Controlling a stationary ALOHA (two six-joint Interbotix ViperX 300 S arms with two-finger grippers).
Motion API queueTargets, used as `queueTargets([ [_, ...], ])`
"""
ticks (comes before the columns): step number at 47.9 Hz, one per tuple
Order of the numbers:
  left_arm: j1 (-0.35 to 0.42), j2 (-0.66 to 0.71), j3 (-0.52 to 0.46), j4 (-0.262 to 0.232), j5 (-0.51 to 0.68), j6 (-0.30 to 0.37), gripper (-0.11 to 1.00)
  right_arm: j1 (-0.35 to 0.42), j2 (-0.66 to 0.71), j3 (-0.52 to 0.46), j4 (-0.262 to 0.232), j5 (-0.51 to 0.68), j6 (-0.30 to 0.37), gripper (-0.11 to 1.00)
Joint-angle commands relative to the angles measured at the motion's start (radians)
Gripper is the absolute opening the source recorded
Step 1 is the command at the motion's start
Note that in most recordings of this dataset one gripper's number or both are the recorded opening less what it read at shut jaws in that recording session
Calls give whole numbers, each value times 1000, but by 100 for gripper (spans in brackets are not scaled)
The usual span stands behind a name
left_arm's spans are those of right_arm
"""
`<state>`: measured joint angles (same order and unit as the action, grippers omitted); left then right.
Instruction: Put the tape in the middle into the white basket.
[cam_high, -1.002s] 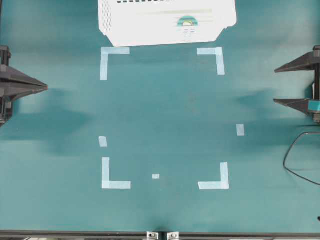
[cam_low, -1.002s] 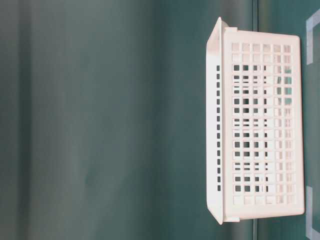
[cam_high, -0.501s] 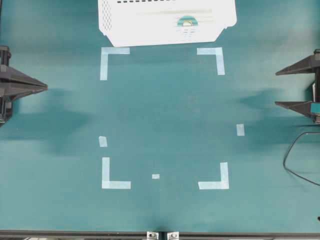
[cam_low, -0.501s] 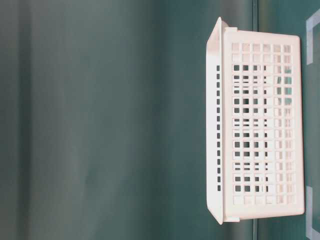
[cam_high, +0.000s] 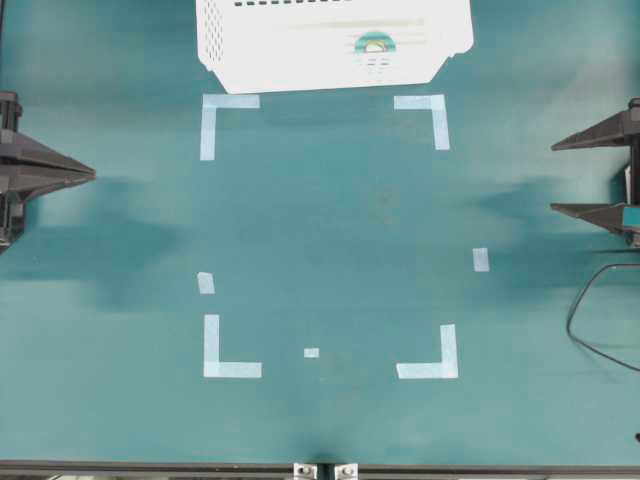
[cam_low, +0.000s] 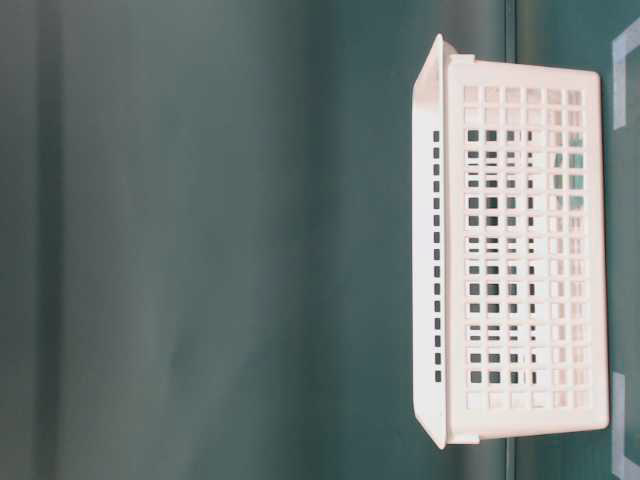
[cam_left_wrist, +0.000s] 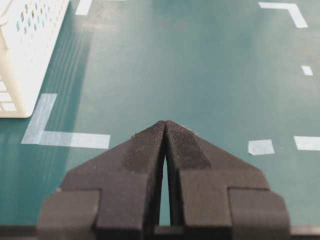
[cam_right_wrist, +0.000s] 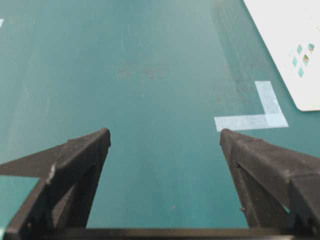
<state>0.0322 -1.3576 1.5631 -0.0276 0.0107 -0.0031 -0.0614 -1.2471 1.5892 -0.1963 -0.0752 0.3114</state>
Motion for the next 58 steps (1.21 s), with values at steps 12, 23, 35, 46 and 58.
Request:
queueTargets([
  [12,5,8,-12,0,-9,0,-11,-2,9,-8,-2,-14,3,97],
  [23,3,8,-12,0,-9,0,-11,-2,9,3,-2,-34,3,97],
  [35,5,8,-12,0,-9,0,-11,-2,9,9,-2,-43,3,97],
  [46,5,8,-12,0,-9,0,-11,-2,9,9,-2,-43,3,97],
  [58,5,8,-12,0,-9,0,-11,-2,9,9,-2,-43,3,97],
])
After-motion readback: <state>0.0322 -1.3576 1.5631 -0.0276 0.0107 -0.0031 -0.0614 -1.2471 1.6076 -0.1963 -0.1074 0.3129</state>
